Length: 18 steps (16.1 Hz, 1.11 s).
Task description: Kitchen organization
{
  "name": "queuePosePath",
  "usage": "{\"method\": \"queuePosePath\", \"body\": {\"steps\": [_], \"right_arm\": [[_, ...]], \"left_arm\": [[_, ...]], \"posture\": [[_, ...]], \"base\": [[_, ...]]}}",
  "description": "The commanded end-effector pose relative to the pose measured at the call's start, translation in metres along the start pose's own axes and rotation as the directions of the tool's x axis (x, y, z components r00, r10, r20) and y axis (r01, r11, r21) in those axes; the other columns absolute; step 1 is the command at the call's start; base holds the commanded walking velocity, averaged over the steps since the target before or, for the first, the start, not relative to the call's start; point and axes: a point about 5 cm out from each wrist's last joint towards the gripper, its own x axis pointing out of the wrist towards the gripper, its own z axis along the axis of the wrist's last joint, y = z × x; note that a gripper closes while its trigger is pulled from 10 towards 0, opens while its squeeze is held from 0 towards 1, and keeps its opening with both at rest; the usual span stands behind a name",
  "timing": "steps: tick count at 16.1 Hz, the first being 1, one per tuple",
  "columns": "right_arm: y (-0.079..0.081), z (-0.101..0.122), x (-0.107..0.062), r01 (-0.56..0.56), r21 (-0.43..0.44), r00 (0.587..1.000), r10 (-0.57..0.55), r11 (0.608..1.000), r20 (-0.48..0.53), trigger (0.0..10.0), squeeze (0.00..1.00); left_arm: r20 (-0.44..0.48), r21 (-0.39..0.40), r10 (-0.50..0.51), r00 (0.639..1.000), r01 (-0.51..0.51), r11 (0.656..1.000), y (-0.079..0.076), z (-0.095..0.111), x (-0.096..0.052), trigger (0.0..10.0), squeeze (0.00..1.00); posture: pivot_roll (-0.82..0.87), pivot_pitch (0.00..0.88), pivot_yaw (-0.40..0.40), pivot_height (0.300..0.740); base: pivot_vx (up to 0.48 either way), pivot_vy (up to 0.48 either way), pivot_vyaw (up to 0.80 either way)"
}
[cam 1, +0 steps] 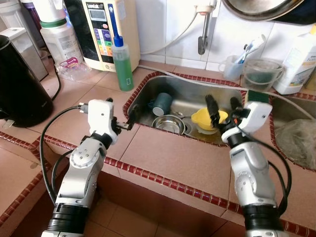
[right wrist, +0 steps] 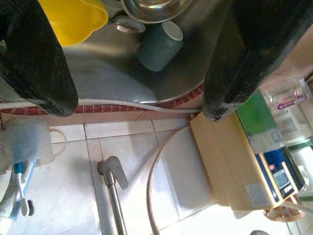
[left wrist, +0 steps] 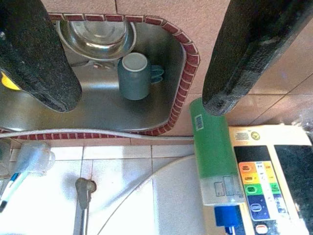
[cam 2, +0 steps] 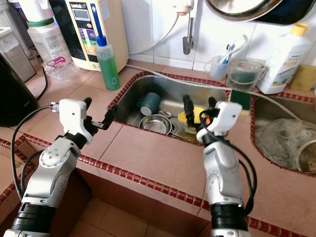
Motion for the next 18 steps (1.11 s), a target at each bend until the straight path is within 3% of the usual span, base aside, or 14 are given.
{"method": "queuePosePath", "body": {"steps": [1, 3, 4, 6, 18], "right_arm": [[0.005, 0.005, -0.002, 0.01, -0.022, 0.999, -0.009, 1.0, 0.032, 10.0, 1.0], [0.006, -0.002, -0.007, 0.018, -0.022, 1.0, -0.018, 1.0, 0.005, 10.0, 1.0], [0.008, -0.004, -0.009, 0.009, -0.048, 1.0, -0.009, 0.999, 0.0, 10.0, 0.0], [0.012, -0.011, -0.014, -0.017, -0.121, 0.999, 0.013, 0.993, -0.03, 10.0, 0.0], [0.014, -0.025, -0.024, -0.055, -0.174, 0.994, 0.037, 0.983, -0.105, 10.0, 0.0]], "left_arm": [[-0.004, 0.005, 0.02, 1.0, -0.02, 1.0, 0.006, -0.004, -0.004, 10.0, 0.0], [-0.014, -0.007, 0.031, 0.999, -0.031, 1.0, 0.007, -0.008, -0.006, 10.0, 0.0], [-0.014, -0.005, 0.032, 0.999, -0.032, 0.999, 0.007, -0.009, -0.007, 10.0, 0.0], [-0.015, -0.011, 0.027, 1.0, -0.027, 1.0, 0.004, -0.012, -0.01, 10.0, 0.0], [-0.049, 0.0, 0.016, 0.999, -0.016, 1.0, 0.0, -0.021, -0.016, 10.0, 0.0]], "posture": [[-0.11, 0.0, 0.067, 0.74], [-0.11, 0.0, 0.065, 0.74], [-0.11, 0.0, 0.066, 0.74], [-0.12, 0.0, 0.065, 0.74], [-0.12, 0.0, 0.042, 0.74]], "base": [[0.0, 0.0, 0.0], [0.0, 0.0, 0.0], [0.0, 0.0, 0.0], [-0.129, 0.0, 0.0], [-0.313, 0.0, 0.0]]}}
